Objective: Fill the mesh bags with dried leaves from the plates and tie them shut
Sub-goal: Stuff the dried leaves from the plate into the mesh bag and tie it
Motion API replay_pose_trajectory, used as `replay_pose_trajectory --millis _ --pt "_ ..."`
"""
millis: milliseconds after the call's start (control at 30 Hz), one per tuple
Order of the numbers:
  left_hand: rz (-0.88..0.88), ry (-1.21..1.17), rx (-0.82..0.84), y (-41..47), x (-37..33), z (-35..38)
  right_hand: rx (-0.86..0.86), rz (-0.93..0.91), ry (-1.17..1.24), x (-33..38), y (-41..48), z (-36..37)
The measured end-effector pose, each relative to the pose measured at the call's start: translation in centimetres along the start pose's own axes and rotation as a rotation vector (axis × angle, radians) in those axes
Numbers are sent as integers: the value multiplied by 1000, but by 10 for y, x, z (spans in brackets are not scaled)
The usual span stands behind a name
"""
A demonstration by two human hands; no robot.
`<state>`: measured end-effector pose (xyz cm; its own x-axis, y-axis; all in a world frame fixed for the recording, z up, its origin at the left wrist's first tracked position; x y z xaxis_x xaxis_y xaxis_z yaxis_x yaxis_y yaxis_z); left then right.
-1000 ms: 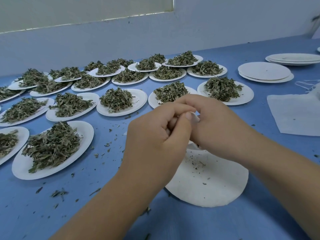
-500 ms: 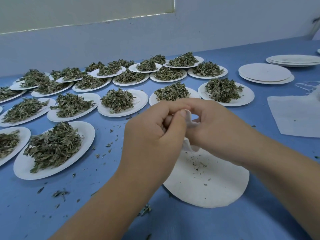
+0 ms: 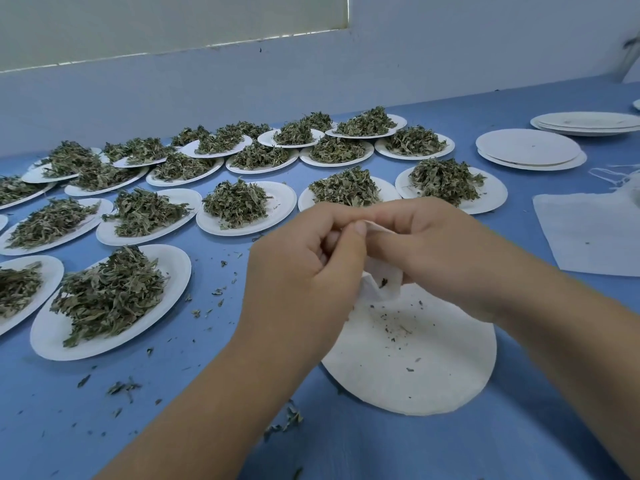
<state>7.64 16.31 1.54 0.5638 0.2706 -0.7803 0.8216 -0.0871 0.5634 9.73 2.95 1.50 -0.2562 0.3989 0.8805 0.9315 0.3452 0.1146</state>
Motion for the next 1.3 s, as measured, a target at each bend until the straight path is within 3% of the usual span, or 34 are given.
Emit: replay_pose_trajectory --millis 367,667,833,1033,1100,1233,1300 --pt "87 35 37 -4 -3 10 -236 3 -144 -3 7 5" --pt "61 7 -10 -2 -5 3 31 -72 4 -1 0 6" --pt "111 57 16 -4 -4 7 -104 -163 -140 8 2 14" --pt "165 79 40 -6 -4 11 -220 -123 -265 7 3 12" --pt "151 81 31 -6 -5 10 -174 -138 -263 5 4 11" --pt "121 88 12 -3 -6 4 43 -146 -37 4 0 11" --pt "107 66 11 -3 -6 2 58 -130 15 2 -2 12"
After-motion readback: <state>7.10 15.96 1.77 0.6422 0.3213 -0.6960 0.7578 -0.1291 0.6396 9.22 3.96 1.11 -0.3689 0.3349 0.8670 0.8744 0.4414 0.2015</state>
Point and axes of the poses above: each hand's wrist, its own y-axis towards the middle knuckle, its own z-axis out of the palm, x = y × z, the point moved 3 cm from there along y, towards the middle knuckle, and after that the axes turned 5 degrees about -y, right-handed, at the moved point
